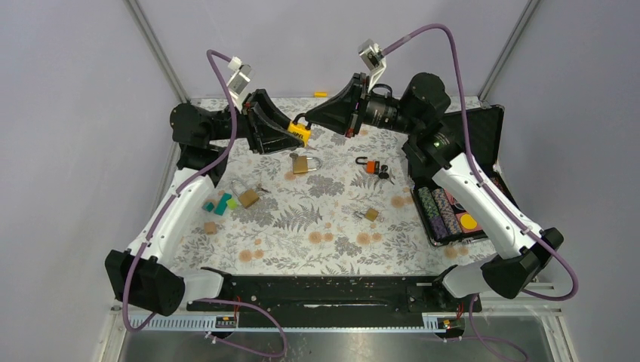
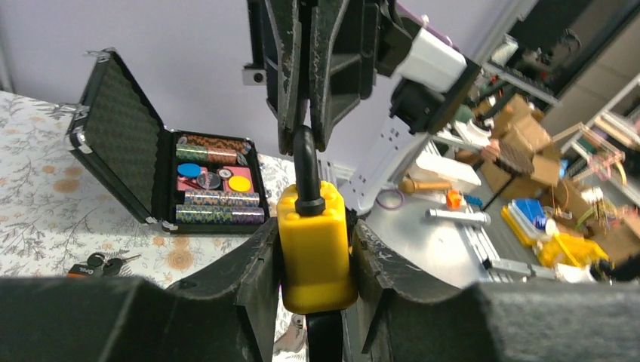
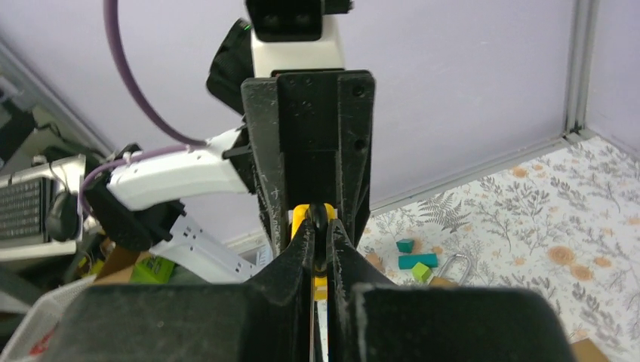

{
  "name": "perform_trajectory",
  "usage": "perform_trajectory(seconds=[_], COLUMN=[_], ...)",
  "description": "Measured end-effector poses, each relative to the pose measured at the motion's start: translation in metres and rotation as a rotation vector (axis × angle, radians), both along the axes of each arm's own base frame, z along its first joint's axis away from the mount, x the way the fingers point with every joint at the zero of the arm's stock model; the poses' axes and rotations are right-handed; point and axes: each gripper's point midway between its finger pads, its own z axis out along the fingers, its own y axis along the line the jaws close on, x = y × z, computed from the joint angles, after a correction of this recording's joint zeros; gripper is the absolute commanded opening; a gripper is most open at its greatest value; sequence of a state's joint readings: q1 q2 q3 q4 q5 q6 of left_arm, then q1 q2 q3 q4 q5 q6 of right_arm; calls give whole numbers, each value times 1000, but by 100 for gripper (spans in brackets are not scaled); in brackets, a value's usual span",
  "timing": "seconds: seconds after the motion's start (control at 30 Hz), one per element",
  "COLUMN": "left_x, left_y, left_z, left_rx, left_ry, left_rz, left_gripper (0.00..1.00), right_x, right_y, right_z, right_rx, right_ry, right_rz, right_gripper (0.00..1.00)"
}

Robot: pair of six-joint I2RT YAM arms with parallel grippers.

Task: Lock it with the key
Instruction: Lock the lock.

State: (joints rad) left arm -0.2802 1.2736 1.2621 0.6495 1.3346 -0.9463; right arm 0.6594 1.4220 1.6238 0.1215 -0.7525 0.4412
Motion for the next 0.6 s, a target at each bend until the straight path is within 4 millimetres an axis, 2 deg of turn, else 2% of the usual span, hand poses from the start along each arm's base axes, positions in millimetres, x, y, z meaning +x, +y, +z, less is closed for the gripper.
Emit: perform_trajectory(seconds=[0.03, 0.17, 0.27, 0.47, 0.6], left_x=[3, 10, 14, 15, 14], left_y=[0, -1, -3, -2, -1], left_z=[-1, -5, 1, 11, 13], left_rx=[-14, -60, -102, -138, -146], left_ry=[18, 92, 110, 111, 120], left_rz=[24, 97, 138, 170, 168], left_gripper=[0, 0, 0, 0, 0], right_x=[4, 14, 11, 5, 7], right_y=[0, -1, 0, 4, 9], right_z=[-2, -6, -4, 7, 6], right_rx=[10, 36, 49, 94, 107], right_ry=[22, 92, 135, 163, 187], right_rz=[-20, -69, -57, -21, 0], right_gripper=[9, 38, 49, 47, 42])
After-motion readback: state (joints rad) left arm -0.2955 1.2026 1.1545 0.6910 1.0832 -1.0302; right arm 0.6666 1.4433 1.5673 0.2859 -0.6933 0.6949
